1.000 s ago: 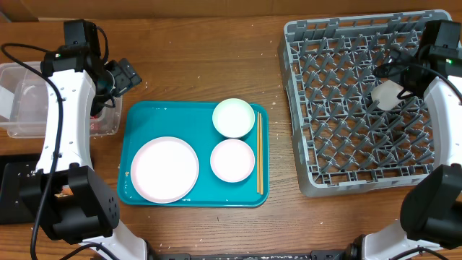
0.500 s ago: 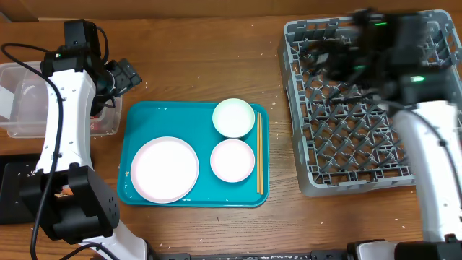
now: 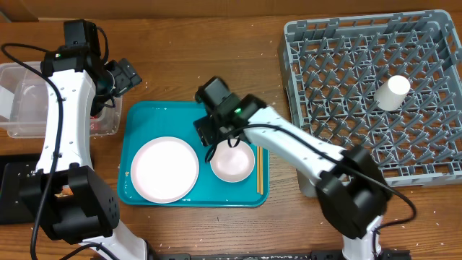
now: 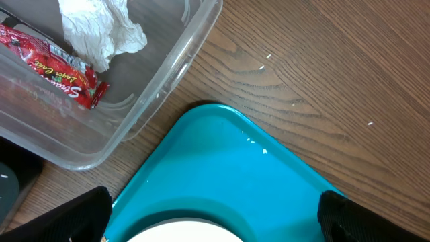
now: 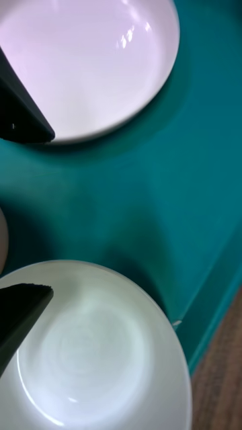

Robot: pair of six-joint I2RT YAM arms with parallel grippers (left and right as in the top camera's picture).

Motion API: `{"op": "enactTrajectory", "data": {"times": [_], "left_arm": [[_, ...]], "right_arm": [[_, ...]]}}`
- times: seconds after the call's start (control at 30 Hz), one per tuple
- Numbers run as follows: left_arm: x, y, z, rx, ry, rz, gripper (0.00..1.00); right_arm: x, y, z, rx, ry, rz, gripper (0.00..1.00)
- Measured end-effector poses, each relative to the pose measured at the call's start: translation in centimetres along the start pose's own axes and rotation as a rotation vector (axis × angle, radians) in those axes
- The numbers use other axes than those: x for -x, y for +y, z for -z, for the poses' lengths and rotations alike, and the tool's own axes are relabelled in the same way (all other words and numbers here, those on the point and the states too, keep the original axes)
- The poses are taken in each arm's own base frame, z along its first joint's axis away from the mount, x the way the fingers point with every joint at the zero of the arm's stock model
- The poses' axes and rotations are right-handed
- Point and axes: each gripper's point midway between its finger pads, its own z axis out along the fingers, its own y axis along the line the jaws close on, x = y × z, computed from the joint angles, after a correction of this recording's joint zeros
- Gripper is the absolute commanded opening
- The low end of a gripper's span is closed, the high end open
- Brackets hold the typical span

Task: Sort waste into correct bins and load items into the dishwasher
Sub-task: 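Move the right gripper to the small white bowl and grasp it, then carry the small bowl into the dish rack and release it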

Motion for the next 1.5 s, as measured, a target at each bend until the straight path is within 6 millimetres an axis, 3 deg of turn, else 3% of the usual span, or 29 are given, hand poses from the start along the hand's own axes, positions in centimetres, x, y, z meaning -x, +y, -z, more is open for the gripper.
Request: {"op": "enactTrajectory", "data": {"times": [0.13,0.4,0.57,0.6,0.7,1.03,1.17,1.3,1.4,1.5], "left_arm": [[0.0,0.0,0.0,0.0,0.0,0.0,1.0],[0.0,0.0,0.0,0.0,0.0,0.0,1.0],[0.0,0.0,0.0,0.0,0.0,0.0,1.0],[0.0,0.0,0.0,0.0,0.0,0.0,1.0],[0.0,0.0,0.0,0.0,0.0,0.0,1.0],[0.0,0.0,0.0,0.0,0.0,0.0,1.0],[0.0,0.0,0.0,0.0,-0.001,0.0,1.0],[0.0,0.0,0.0,0.0,0.0,0.0,1.0],[0.0,0.0,0.0,0.0,0.0,0.0,1.0],[0.0,0.0,0.0,0.0,0.0,0.0,1.0]], "right_arm": [[-0.5,-0.7,-1.7,-0.046,0.015,0.004,0.66],[-0.2,-1.9,-2.8,-0.11,-0.001,0.004,0.49],[0.0,-2.1,-2.8,-0.119,-0.011,0.007,0.31],[0.0,-2.1,-2.8,-0.123,-0.01,0.007,0.21],[0.0,-2.2,-2.8,-0.125,-0.011,0.007,0.04],[-0.2,-2.3,-1.9,-0.142,0.024,0.01,0.04],[1.3,-1.6,0.4,-0.13,0.019,0.002,0.04],[4.9,-1.4,5.2,-0.093,-0.083,-0.024,0.04],[7.8,-3.8,10.6,-0.081,-0.2,-0.087,0.04],[9.8,-9.3,16.4,-0.075,-0.307,-0.2,0.04]]}}
